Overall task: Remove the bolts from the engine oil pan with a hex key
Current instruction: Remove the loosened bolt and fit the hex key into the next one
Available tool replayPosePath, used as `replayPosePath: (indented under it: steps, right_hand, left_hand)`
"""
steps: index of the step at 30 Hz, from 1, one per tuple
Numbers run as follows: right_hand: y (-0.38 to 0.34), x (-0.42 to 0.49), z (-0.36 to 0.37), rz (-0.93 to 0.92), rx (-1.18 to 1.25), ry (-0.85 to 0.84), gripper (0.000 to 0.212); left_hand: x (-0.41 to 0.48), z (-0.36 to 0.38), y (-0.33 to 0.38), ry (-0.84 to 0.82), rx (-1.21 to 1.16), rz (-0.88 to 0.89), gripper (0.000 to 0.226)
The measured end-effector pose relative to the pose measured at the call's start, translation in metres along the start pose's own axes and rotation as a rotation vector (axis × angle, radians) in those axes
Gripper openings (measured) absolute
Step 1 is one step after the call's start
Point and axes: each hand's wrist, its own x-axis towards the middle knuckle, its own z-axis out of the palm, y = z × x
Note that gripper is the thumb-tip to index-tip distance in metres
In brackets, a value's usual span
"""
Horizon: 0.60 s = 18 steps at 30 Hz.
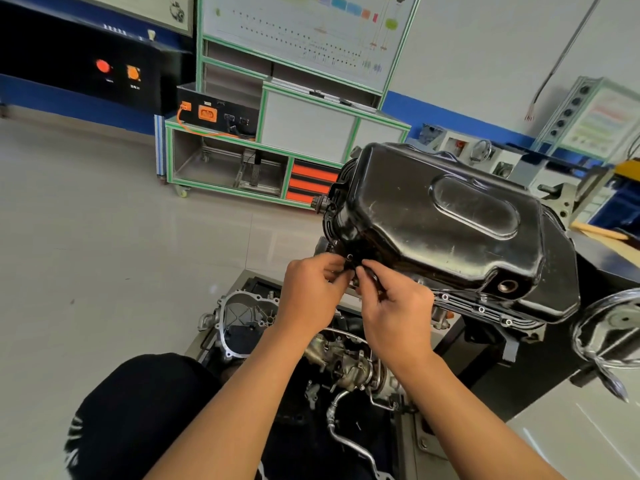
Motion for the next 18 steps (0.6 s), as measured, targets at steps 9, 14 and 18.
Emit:
replayPosePath:
  steps: [9, 14, 18]
  right_hand:
    - [-0.001, -0.004, 0.005, 0.021, -0.005, 0.012, 0.017]
    - [-0.001, -0.006, 0.005, 0.057, -0.022, 0.054, 0.016]
    - [-0.004, -0.005, 0.006, 0.075, 0.013, 0.055, 0.015]
  left_hand:
    - [0.01, -0.021, 0.013, -0.23, -0.843, -0.791, 0.022]
    - [0.012, -0.012, 0.013, -0.317, -0.858, -0.84, 0.026]
    - [0.011, -0.004, 0.014, -0.366, -0.851, -0.848, 0.034]
